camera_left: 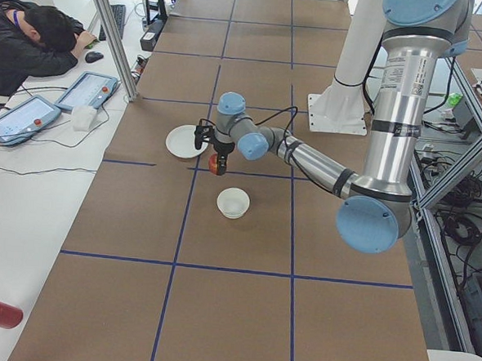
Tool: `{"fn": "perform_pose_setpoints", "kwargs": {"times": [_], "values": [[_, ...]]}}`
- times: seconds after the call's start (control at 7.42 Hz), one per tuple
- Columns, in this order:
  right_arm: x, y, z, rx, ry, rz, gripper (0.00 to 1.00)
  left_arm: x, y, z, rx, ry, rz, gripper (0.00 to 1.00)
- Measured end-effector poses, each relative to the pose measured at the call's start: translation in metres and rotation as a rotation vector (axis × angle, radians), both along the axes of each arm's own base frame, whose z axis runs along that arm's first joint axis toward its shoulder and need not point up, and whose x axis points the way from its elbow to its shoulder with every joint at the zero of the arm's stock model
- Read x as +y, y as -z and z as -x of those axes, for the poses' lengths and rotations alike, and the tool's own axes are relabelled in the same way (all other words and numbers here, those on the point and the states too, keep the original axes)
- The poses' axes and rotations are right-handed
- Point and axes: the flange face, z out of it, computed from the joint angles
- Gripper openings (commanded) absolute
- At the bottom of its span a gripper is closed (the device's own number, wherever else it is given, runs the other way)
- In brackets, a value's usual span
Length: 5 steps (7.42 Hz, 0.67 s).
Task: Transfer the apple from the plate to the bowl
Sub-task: 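Lift the apple with the left gripper and carry it over the white bowl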
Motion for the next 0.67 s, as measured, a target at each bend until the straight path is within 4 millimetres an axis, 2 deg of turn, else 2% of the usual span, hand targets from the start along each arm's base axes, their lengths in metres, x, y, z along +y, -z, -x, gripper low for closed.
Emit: {"fn": "perform_pose_setpoints", "kwargs": {"times": [0.27,0.67], "values": [[0.0,0.0,0.0,0.0,0.0,0.0,1.0,0.032,-0.045,0.023,-0.013,0.018,-0.014,0.0],[0.0,0.0,0.0,0.0,0.0,0.0,1.0,0.055,-0.069,0.005,-0.022,-0.002,0.038,0.0]]}}
